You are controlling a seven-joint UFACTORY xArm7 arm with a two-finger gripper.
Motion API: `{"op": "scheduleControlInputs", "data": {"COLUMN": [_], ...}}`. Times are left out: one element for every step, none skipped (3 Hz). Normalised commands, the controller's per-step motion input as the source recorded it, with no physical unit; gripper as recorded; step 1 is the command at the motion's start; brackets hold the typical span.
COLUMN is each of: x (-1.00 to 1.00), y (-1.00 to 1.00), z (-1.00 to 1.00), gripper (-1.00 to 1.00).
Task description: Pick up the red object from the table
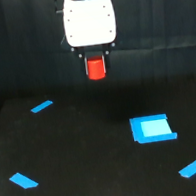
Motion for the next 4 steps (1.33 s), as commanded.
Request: {"op": "scheduleControlInputs", "data": {"x": [-0.02,0.08,0.05,-0.06], "y": [0.05,-0.10,-0.06,-0.04], "z": [0.09,-0.04,-0.02,0.10], "gripper": [-0.99,-1.00,-0.90,-0.86]}}
